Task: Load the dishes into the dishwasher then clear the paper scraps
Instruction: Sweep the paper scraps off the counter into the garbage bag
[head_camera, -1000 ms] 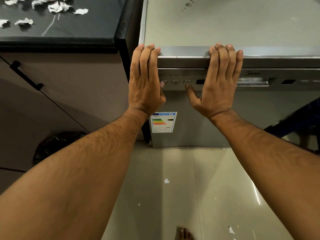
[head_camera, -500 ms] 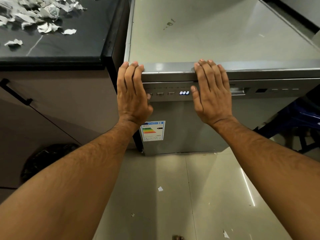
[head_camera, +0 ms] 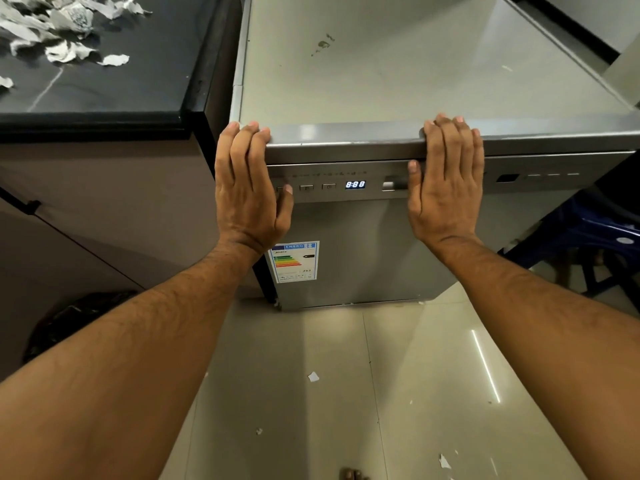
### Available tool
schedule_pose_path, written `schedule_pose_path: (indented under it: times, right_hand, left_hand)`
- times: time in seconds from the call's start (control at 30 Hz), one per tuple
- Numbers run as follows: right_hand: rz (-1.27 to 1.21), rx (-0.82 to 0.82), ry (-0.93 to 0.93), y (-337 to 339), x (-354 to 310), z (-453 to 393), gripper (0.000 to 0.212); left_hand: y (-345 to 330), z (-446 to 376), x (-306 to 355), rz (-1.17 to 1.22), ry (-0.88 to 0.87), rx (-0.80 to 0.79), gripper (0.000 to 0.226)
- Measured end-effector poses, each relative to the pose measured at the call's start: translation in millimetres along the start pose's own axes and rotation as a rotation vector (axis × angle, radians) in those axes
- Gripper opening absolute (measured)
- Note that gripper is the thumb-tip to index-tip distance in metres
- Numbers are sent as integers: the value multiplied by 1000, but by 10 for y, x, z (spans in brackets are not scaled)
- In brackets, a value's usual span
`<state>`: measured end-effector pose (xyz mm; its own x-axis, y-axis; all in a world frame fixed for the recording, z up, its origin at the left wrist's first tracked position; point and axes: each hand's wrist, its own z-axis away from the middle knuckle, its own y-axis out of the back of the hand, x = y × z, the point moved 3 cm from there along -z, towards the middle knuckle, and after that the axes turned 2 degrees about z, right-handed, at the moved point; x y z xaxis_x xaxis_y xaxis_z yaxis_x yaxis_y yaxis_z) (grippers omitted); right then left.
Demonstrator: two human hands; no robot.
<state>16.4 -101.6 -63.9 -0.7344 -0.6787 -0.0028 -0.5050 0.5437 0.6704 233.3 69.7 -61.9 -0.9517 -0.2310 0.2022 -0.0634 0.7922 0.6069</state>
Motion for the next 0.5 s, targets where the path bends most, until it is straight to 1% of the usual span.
schedule_pose_path:
  times: [0.07,0.23,0.5]
  right_hand:
    - [-15,17,-8,-24,-5,6,50]
    - [-33,95,-111,-101,-113,-7,48]
    - [-19,125,-114,-159,-99,-6,50]
  left_hand:
    - [-24,-1,3,-5,4,14,75]
    - [-68,-7,12,-6,26,47,73]
    - [-101,-16,-4,-1,23,75,71]
